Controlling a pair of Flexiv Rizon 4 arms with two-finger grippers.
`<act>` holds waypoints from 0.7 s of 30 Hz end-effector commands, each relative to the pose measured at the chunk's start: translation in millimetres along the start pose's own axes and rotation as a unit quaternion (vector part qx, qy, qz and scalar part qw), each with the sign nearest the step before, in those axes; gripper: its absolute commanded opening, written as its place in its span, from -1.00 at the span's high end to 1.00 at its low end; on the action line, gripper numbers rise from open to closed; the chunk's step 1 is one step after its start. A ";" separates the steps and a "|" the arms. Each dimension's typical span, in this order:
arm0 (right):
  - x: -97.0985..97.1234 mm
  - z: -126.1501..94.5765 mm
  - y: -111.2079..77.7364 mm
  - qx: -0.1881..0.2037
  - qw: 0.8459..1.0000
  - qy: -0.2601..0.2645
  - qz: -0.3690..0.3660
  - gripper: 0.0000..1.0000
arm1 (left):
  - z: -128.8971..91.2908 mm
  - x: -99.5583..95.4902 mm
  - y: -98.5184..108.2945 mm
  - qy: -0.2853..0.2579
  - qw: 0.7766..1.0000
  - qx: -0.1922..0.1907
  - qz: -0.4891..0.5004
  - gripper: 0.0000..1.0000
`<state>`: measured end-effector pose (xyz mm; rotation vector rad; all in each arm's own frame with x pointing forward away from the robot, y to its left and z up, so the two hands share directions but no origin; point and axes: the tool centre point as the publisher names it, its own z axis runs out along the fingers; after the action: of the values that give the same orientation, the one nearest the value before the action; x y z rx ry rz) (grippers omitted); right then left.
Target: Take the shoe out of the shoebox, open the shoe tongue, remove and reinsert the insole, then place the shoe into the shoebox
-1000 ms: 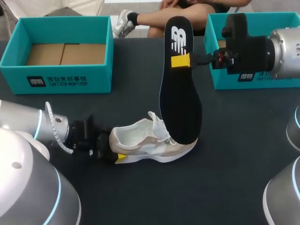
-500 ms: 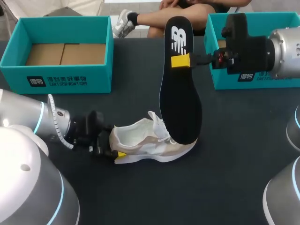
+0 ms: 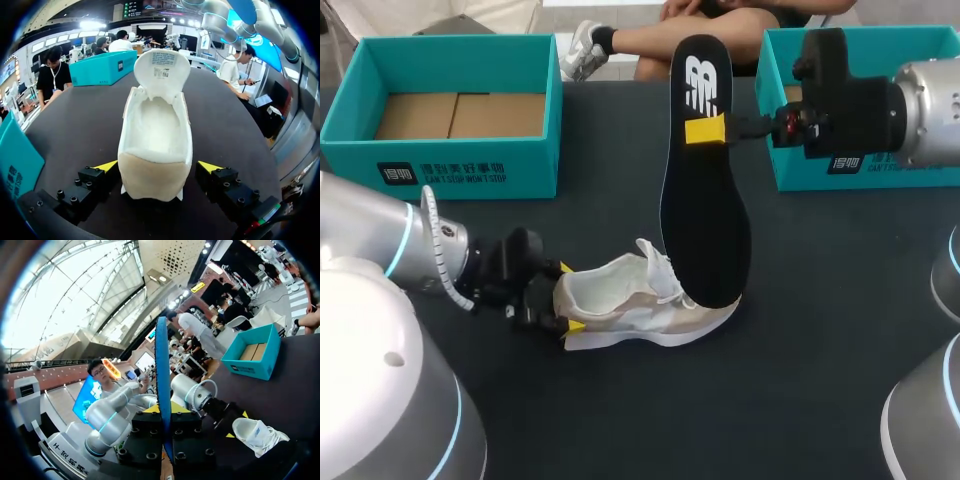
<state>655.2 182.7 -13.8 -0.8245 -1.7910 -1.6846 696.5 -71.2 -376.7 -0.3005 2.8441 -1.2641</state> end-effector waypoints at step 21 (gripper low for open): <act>0.1 2.3 -0.9 -0.001 1.000 -0.001 0.000 1.00 | -15.2 -0.5 -2.4 -0.010 0.996 -0.089 -0.025 -1.00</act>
<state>655.1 182.7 -13.8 -0.8245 -1.7909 -1.6846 692.9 -60.9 -369.7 -0.3772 2.9113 -1.0923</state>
